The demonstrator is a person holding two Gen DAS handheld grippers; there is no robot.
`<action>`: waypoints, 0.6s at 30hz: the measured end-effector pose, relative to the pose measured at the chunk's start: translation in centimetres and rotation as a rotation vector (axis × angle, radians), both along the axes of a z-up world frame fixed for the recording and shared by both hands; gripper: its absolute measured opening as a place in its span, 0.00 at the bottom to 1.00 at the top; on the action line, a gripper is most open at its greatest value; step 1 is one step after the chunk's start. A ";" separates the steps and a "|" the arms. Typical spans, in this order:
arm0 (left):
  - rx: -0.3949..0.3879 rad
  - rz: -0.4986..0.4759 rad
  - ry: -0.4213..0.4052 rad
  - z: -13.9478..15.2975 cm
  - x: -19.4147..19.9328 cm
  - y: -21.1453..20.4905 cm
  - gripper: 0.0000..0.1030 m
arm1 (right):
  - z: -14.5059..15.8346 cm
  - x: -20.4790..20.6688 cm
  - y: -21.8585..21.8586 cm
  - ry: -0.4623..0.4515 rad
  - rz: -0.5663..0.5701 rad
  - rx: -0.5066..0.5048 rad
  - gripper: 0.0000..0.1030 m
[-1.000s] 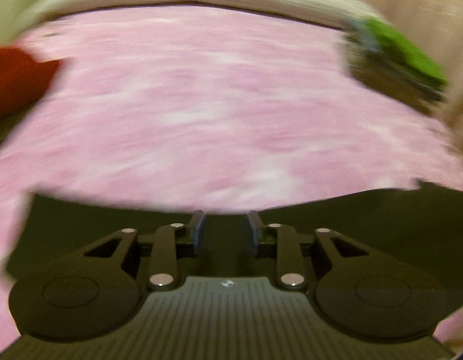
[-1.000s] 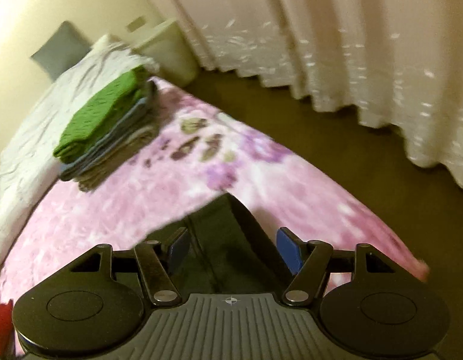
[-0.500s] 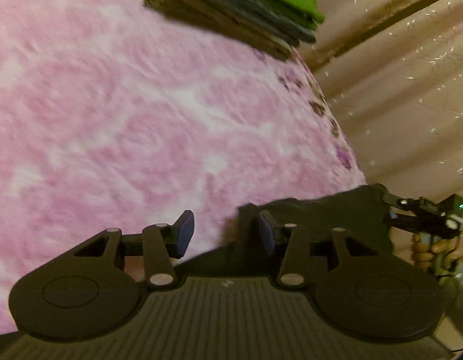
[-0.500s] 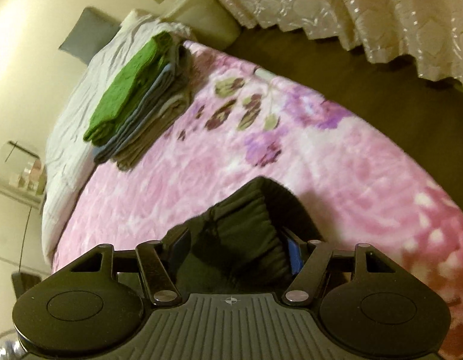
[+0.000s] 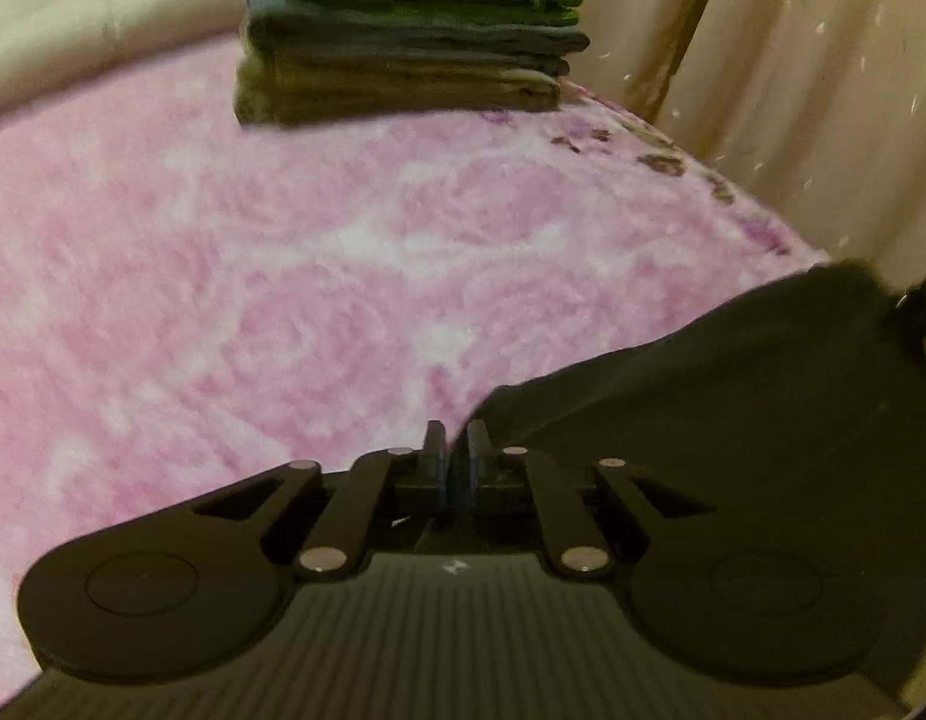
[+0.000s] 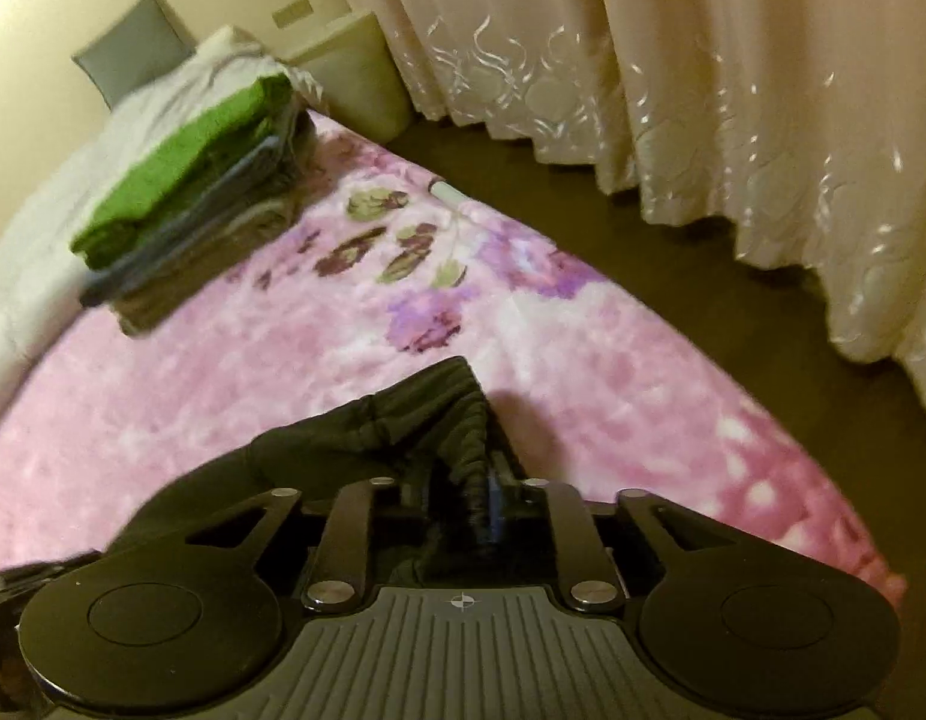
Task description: Fold clothes
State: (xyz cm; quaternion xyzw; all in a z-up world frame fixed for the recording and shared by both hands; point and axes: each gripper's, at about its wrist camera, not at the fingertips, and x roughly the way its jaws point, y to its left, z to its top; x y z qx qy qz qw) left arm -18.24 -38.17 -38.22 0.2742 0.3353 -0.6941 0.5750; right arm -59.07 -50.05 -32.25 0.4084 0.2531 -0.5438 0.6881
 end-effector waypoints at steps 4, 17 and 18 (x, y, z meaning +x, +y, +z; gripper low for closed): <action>-0.024 0.204 -0.041 1.6 3.6 1.8 0.17 | 2.2 0.6 1.4 0.224 -0.043 -0.094 0.60; 0.027 0.170 -0.075 -0.3 4.0 7.5 0.09 | -1.2 7.6 4.9 0.392 0.277 -0.144 0.60; 0.015 0.182 -0.077 0.3 4.2 8.3 0.09 | -0.5 7.4 5.1 0.387 0.268 -0.137 0.60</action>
